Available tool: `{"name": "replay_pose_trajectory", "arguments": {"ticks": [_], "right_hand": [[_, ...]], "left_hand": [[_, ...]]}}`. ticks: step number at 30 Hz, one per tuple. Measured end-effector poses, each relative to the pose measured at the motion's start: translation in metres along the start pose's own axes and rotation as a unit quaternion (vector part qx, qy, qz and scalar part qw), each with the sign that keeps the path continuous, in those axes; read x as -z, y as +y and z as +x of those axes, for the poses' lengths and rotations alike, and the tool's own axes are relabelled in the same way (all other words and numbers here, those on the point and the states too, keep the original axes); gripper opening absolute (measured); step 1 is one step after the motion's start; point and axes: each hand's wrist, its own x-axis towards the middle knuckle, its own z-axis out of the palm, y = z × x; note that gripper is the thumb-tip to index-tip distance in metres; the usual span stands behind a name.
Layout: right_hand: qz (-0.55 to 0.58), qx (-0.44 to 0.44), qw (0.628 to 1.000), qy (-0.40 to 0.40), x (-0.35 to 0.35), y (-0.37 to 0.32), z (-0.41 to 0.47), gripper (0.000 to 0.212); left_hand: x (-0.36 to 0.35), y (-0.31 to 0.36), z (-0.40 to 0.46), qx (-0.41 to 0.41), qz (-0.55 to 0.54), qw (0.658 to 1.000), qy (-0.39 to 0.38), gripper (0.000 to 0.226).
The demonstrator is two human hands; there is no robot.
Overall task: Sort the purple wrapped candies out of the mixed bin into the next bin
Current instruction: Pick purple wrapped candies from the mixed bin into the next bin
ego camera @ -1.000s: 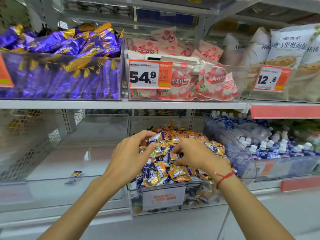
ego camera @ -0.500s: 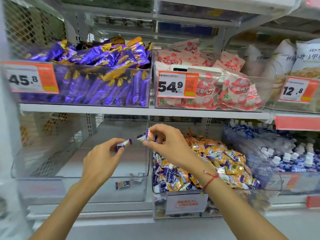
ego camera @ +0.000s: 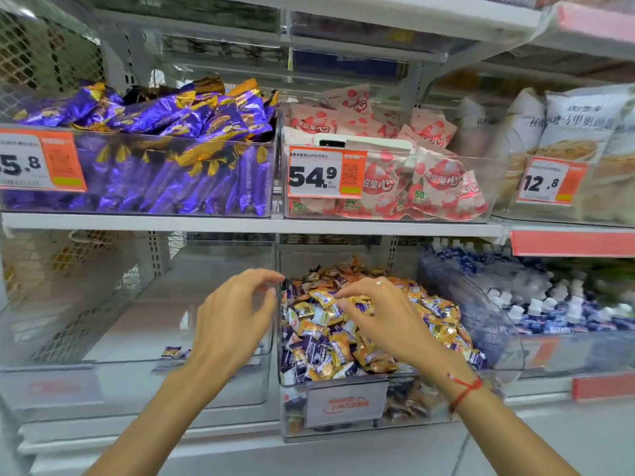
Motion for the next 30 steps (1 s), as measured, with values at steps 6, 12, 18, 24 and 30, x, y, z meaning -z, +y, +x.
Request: {"name": "replay_pose_trajectory", "arguments": {"ticks": [6, 12, 18, 24, 30], "right_hand": [[-0.069, -0.143, 0.987, 0.023, 0.031, 0.078, -0.006, 0.026], [-0.054, -0.088, 0.974, -0.204, 0.016, 0.112, -0.002, 0.059], [-0.063, -0.034, 0.991, -0.109, 0.02, 0.096, 0.001, 0.036], [0.035, -0.086, 0.966, -0.242, 0.07, 0.098, -0.004, 0.023], [0.2, -0.078, 0.969, -0.124, 0.064, 0.067, -0.007, 0.016]], "left_hand": [[-0.057, 0.059, 0.003, -0.082, -0.025, 0.982, -0.17, 0.035], [-0.109, 0.046, 0.016, -0.11, 0.133, 0.926, -0.336, 0.048], [-0.11, 0.043, 0.034, -0.122, 0.133, 0.934, -0.308, 0.035], [-0.105, 0.045, 0.028, -0.13, 0.118, 0.949, -0.262, 0.031], [-0.101, 0.069, 0.023, -0.044, -0.103, 0.977, -0.181, 0.045]]}}
